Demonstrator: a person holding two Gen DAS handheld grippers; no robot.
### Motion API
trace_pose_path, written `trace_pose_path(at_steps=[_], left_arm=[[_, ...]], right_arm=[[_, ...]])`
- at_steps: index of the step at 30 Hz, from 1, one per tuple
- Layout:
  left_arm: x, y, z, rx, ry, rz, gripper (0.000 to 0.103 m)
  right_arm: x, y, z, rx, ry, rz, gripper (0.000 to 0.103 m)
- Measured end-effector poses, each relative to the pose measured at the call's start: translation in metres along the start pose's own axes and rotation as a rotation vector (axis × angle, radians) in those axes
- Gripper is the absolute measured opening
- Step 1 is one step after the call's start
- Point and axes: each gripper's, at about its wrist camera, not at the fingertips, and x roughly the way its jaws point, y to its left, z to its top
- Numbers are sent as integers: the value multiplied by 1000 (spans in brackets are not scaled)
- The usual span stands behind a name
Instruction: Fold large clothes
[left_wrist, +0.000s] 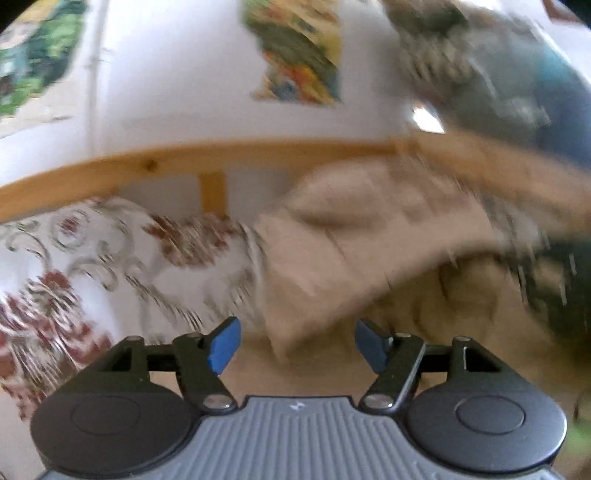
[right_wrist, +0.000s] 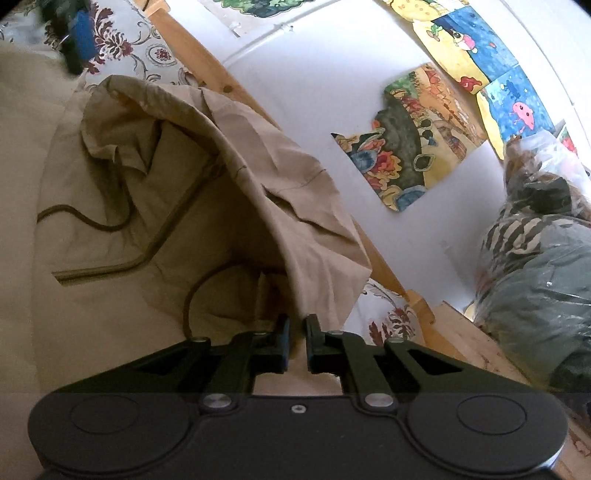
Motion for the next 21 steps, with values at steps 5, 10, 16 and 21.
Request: trace_pose_path(at_steps=[5,10,16,21], left_arm=[[50,20,55,-79,-35,21,84],[119,33,92,-185,95,-160,87],[171,22,95,-199,222,-125,31],[154,14,94,-312,124,-109,11]], right_arm=[[-4,-6,4,54,5,-17,10],[-24,-13,22,129,-40,1,40],[-30,-19,58,386,-45,306,26],[6,-11,83,649,-21,355,15]])
